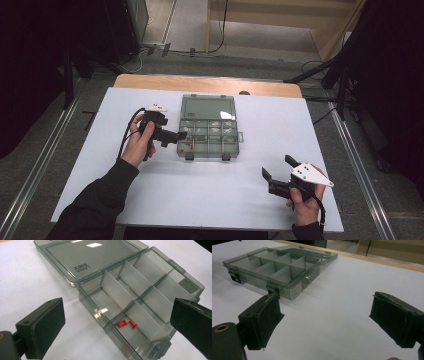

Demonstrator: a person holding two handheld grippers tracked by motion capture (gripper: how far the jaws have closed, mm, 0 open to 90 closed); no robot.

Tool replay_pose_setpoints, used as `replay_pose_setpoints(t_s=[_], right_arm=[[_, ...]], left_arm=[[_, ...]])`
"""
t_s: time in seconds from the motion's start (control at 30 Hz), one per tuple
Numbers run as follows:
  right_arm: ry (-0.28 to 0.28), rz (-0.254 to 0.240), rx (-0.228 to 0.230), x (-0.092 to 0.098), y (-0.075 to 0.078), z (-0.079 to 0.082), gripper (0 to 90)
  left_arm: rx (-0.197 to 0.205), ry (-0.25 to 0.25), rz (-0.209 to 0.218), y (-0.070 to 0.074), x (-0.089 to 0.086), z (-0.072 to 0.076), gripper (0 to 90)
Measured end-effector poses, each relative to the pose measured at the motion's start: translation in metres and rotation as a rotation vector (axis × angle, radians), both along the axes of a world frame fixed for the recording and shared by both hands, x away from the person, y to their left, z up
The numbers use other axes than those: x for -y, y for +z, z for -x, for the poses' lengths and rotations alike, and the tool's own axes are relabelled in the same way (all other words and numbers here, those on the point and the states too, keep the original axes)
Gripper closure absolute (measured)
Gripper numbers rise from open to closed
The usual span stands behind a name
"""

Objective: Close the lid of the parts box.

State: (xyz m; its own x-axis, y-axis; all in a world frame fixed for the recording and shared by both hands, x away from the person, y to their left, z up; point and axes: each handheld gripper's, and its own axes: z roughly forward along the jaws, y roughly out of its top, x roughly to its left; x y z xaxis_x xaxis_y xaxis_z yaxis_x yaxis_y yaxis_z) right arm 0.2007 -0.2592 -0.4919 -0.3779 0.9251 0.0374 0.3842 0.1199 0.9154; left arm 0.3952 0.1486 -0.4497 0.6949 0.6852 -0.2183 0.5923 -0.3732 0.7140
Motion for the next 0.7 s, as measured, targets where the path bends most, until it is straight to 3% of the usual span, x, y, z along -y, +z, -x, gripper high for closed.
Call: replay_pose_setpoints(t_s=[0.23, 0.3, 0.4, 0.43, 0.5, 0.57, 0.63, 0.7], right_arm=[[0.010, 0.013, -0.004, -0.004, 0.010, -0.015, 10.0], [0.017, 0.009, -0.005, -0.006, 0.012, -0.022, 9.9], [0.020, -0.022, -0.018, -0.008, 0.015, -0.030, 9.8], [0.019, -0.032, -0.017, -0.009, 0.016, -0.034, 9.8], [0.026, -0.044, -0.024, -0.010, 0.018, -0.039, 9.8], [0.037, -0.053, -0.032, -0.012, 0.020, -0.044, 9.9], [0.049, -0.054, -0.037, -0.014, 0.022, -0.050, 10.0], [0.056, -0.062, -0.046, -0.017, 0.024, -0.056, 10.5]], left_arm=[[0.012, 0.017, 0.003, -0.005, 0.001, -0.004, 0.0], [0.027, 0.017, -0.024, -0.005, 0.003, -0.004, 0.0], [0.101, 0.041, -0.138, -0.003, 0.009, 0.001, 0.0], [0.101, 0.028, -0.137, -0.003, 0.009, 0.002, 0.0], [0.081, -0.003, -0.054, 0.000, 0.005, 0.001, 0.0], [0.069, 0.001, -0.014, 0.003, 0.002, -0.001, 0.0], [0.051, -0.009, 0.021, 0.004, 0.001, -0.002, 0.0], [0.049, -0.016, 0.025, 0.002, 0.000, -0.004, 0.0]])
